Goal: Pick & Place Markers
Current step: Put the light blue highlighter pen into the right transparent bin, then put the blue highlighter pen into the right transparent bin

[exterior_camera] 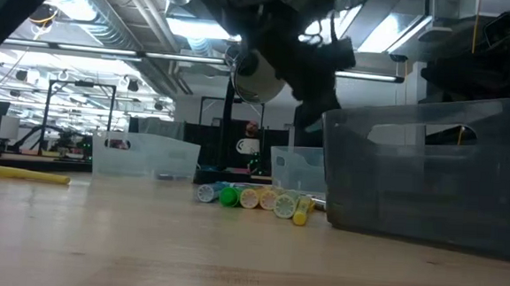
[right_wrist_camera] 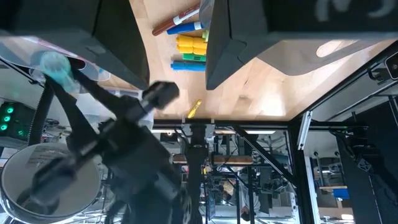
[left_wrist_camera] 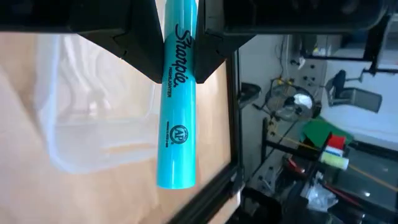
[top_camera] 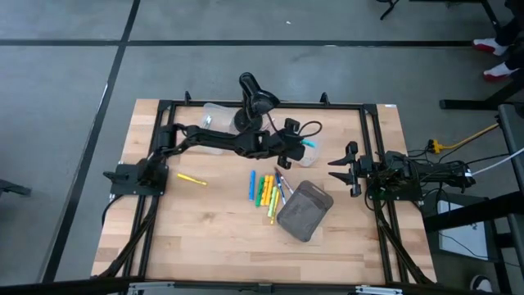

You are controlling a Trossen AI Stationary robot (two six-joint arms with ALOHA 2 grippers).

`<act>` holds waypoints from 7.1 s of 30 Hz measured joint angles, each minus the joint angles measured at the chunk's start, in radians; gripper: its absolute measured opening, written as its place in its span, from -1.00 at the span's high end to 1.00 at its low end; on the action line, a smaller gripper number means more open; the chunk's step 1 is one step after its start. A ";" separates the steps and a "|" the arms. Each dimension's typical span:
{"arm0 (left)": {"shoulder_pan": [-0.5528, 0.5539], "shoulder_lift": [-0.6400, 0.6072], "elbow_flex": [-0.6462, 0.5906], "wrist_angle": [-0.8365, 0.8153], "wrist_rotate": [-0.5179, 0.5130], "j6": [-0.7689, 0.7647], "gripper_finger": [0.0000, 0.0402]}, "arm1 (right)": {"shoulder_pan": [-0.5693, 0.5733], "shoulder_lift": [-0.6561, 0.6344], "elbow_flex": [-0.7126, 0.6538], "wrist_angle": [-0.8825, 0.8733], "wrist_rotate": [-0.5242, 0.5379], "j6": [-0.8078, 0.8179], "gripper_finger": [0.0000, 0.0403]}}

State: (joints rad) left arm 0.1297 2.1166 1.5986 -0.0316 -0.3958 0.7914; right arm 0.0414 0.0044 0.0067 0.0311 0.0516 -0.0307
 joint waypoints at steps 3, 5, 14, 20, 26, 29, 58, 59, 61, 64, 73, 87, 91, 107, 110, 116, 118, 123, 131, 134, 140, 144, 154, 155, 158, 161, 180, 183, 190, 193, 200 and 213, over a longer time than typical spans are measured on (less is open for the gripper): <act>0.006 0.018 0.000 -0.007 -0.029 0.000 0.70 | 0.000 0.000 0.000 0.000 0.000 0.000 0.22; 0.010 0.019 -0.001 -0.018 -0.035 -0.001 0.70 | 0.000 0.000 0.000 0.000 0.000 0.000 0.22; 0.008 0.016 0.000 -0.033 -0.032 -0.079 0.50 | 0.000 0.000 0.000 0.000 0.000 0.000 0.22; -0.005 0.016 0.000 -0.032 -0.043 -0.097 0.40 | 0.000 0.000 0.000 0.000 0.000 0.000 0.22; -0.023 0.011 -0.001 -0.032 -0.127 -0.102 0.39 | 0.000 0.000 0.000 0.000 0.000 0.000 0.22; -0.052 -0.020 -0.002 -0.029 -0.202 -0.148 0.42 | 0.000 0.000 0.000 0.000 0.000 0.000 0.22; -0.182 -0.295 -0.006 -0.804 0.061 -1.061 0.46 | 0.000 0.000 0.000 0.000 0.000 0.000 0.22; -0.179 -0.288 -0.006 -0.797 0.073 -1.090 0.43 | 0.000 0.000 0.000 0.000 0.000 0.000 0.22; -0.171 -0.273 -0.006 -0.822 0.120 -1.146 0.35 | 0.000 0.000 0.000 0.000 0.000 0.000 0.22; -0.163 -0.251 -0.006 -0.838 0.205 -1.221 0.22 | 0.000 0.000 0.000 0.000 0.000 0.000 0.22; -0.183 -0.173 -0.006 -0.934 0.231 -1.463 -0.02 | 0.000 0.000 0.000 0.001 0.000 0.000 0.22; -0.194 -0.026 -0.007 -0.996 0.211 -1.514 -0.04 | 0.000 0.000 0.000 0.000 -0.002 0.000 0.22; -0.179 -0.016 -0.049 -0.972 0.217 -1.513 -0.04 | 0.000 0.000 0.000 0.000 0.000 0.000 0.22; -0.122 -0.030 -0.200 -0.810 0.306 -1.414 0.15 | 0.000 0.000 0.000 0.000 0.000 0.000 0.22; -0.121 -0.030 -0.202 -0.795 0.313 -1.371 0.34 | 0.000 0.000 0.000 0.000 0.000 0.000 0.22; -0.121 -0.030 -0.202 -0.792 0.299 -1.326 0.71 | 0.000 0.000 0.000 0.000 0.000 0.000 0.22; -0.122 -0.031 -0.202 -0.793 0.295 -1.319 0.71 | 0.000 0.000 0.000 0.000 0.000 0.000 0.22; -0.132 -0.048 -0.209 -0.791 0.243 -1.300 0.71 | 0.000 0.000 0.000 0.000 0.000 0.000 0.22; -0.150 -0.106 -0.217 -0.792 0.112 -1.275 0.71 | 0.000 0.000 0.000 0.000 0.000 0.000 0.22; -0.157 -0.130 -0.215 -0.800 0.104 -1.274 0.71 | 0.000 0.000 0.000 0.000 0.000 0.000 0.22; -0.165 -0.178 -0.214 -0.794 0.105 -1.253 0.71 | 0.000 0.000 0.000 0.000 0.000 0.000 0.22; -0.176 -0.222 -0.214 -0.794 0.092 -1.241 0.71 | 0.000 0.000 0.000 0.000 0.000 0.000 0.22; -0.231 -0.410 -0.210 -0.729 -0.012 -1.198 0.71 | 0.000 0.000 0.000 0.000 0.000 0.000 0.22; -0.235 -0.430 -0.210 -0.719 -0.023 -1.188 0.71 | 0.000 0.000 0.000 0.000 0.000 0.000 0.22; -0.248 -0.472 -0.210 -0.670 -0.040 -1.135 0.71 | 0.000 0.000 0.000 0.000 0.000 0.000 0.22; -0.264 -0.510 -0.245 -0.549 -0.022 -1.061 0.71 | 0.000 0.000 0.000 0.000 0.000 -0.001 0.22; -0.143 -0.652 -0.580 0.202 0.397 -0.792 0.71 | 0.000 0.000 0.000 0.000 0.000 0.000 0.22; -0.115 -0.652 -0.602 0.250 0.446 -0.778 0.71 | 0.000 0.000 0.000 0.000 -0.001 0.000 0.22; -0.094 -0.652 -0.632 0.326 0.523 -0.776 0.71 | 0.000 0.000 0.000 0.000 0.000 0.000 0.22; -0.094 -0.651 -0.632 0.327 0.522 -0.753 0.71 | 0.000 0.000 0.000 0.000 0.000 -0.001 0.22; -0.102 -0.651 -0.633 0.370 0.523 -0.710 0.71 | 0.000 0.000 0.000 0.000 0.000 0.000 0.22; -0.103 -0.632 -0.632 0.404 0.457 -0.663 0.71 | 0.000 0.000 0.000 0.000 0.000 0.000 0.22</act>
State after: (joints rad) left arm 0.0264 1.4847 0.9665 0.3726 0.0611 0.1288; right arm 0.0410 0.0044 0.0069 0.0311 0.0513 -0.0312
